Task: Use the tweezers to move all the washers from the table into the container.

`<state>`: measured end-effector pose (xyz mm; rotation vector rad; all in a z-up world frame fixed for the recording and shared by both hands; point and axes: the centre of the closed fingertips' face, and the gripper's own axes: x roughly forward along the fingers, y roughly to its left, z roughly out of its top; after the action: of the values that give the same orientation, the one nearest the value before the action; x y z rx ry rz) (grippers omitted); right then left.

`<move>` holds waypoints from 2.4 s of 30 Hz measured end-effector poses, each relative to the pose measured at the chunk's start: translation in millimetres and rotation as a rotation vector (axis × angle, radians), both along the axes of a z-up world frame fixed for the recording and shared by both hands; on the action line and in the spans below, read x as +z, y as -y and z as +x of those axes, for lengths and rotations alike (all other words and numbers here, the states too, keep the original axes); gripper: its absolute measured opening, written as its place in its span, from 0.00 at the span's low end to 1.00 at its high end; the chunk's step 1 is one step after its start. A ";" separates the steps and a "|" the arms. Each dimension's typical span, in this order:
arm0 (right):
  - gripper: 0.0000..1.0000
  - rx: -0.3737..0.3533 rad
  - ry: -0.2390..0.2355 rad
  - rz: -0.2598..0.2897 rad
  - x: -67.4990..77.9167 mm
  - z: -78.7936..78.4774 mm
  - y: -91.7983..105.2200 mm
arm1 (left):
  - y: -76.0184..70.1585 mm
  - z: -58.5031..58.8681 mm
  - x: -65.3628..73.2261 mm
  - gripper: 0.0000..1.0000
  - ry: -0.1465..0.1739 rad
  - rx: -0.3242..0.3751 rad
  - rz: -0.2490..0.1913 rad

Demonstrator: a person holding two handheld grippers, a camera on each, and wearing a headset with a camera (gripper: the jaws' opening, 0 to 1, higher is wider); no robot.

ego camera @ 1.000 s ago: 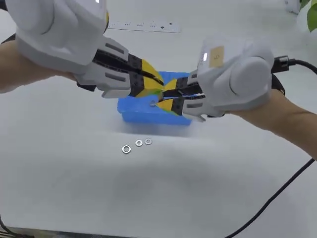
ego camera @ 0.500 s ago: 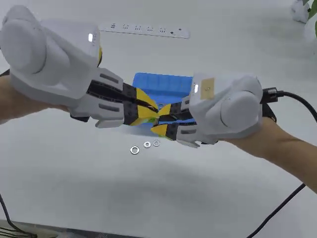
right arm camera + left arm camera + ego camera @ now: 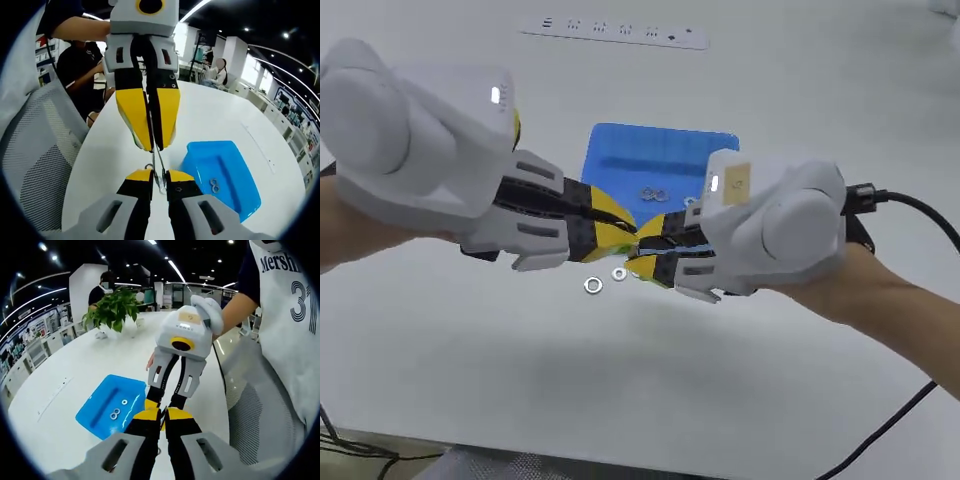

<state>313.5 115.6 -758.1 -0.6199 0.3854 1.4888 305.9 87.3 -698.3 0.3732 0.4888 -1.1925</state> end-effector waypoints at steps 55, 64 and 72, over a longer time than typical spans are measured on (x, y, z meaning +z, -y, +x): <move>0.10 -0.050 -0.108 -0.011 -24.1 9.9 2.7 | 10.0 14.4 -20.7 0.07 -0.040 -0.004 0.042; 0.10 -0.044 -0.100 -0.014 -16.6 2.6 1.0 | 8.9 8.7 -13.4 0.07 -0.045 -0.014 0.052; 0.10 -0.044 -0.062 0.010 8.3 2.4 -0.1 | 7.4 7.5 11.6 0.07 -0.004 -0.012 0.040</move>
<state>315.9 115.6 -749.8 -0.5554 0.4370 1.4692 313.3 80.0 -686.7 0.4086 0.5154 -1.1966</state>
